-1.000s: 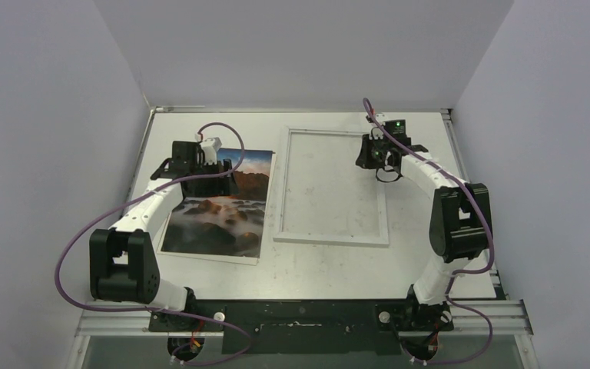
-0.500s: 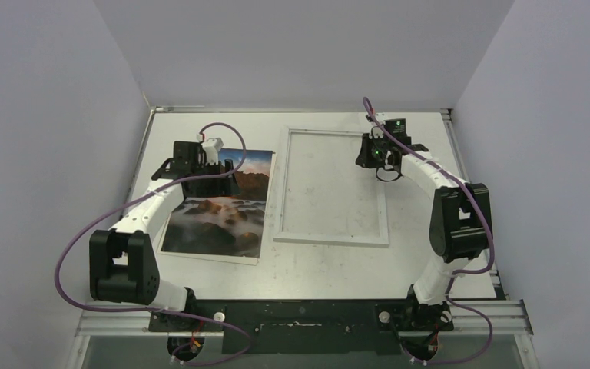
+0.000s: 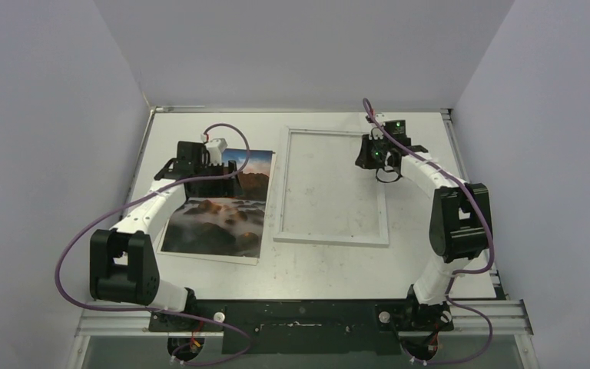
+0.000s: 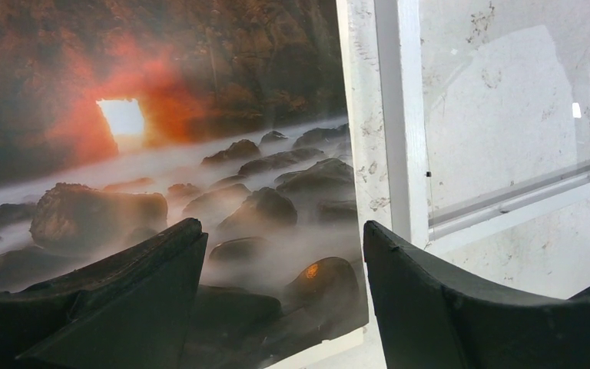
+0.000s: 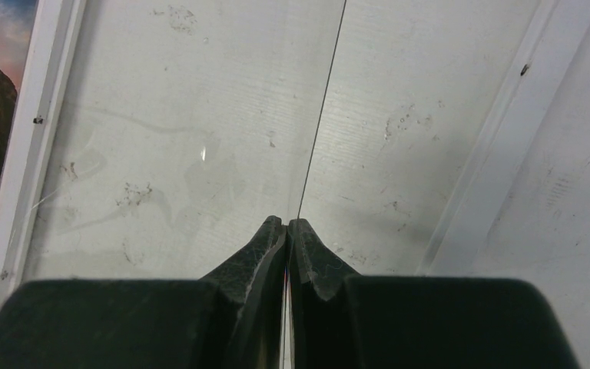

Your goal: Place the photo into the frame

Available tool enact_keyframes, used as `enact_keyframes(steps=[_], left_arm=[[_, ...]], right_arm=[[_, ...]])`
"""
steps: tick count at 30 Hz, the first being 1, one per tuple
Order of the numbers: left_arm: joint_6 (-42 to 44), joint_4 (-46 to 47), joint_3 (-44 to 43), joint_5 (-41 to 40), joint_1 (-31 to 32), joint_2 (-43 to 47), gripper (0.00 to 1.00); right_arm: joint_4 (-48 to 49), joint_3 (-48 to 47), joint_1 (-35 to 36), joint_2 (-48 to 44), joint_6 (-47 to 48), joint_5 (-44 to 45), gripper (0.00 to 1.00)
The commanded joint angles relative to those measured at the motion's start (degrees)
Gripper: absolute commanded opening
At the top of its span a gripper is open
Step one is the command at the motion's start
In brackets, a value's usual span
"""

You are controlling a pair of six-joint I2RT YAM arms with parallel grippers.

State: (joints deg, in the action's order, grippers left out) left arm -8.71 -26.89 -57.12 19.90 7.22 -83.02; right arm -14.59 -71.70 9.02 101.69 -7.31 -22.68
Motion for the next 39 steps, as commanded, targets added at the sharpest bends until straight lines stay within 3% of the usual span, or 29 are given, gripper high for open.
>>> enact_keyframes(steps=[1,8,16,27,39], left_arm=[[0.99,0.44,-1.72,-0.71,2.62,1.01,0.73],[0.8,1.05,-3.07,-2.35,6.23,-0.96,0.73],[1.23,0.72,-3.24,-2.37,6.62,-0.36,0.73],[1.41,0.62,-3.25,-1.88,6.65,0.31,0.73],[1.42,0.57,-2.77,-1.48,6.65,1.35,0.73]], right_arm=[[5.33,1.64,0.14,-2.07,-0.98,-1.57,0.05],[6.17,2.61,0.08,-1.67,-1.45,-1.06,0.14],[6.24,2.71,0.2,-1.57,-1.76,0.79,0.45],[2.67,1.9,2.58,-1.64,0.4,9.51,0.7],[-0.26,1.06,3.89,-2.04,1.25,16.76,0.77]])
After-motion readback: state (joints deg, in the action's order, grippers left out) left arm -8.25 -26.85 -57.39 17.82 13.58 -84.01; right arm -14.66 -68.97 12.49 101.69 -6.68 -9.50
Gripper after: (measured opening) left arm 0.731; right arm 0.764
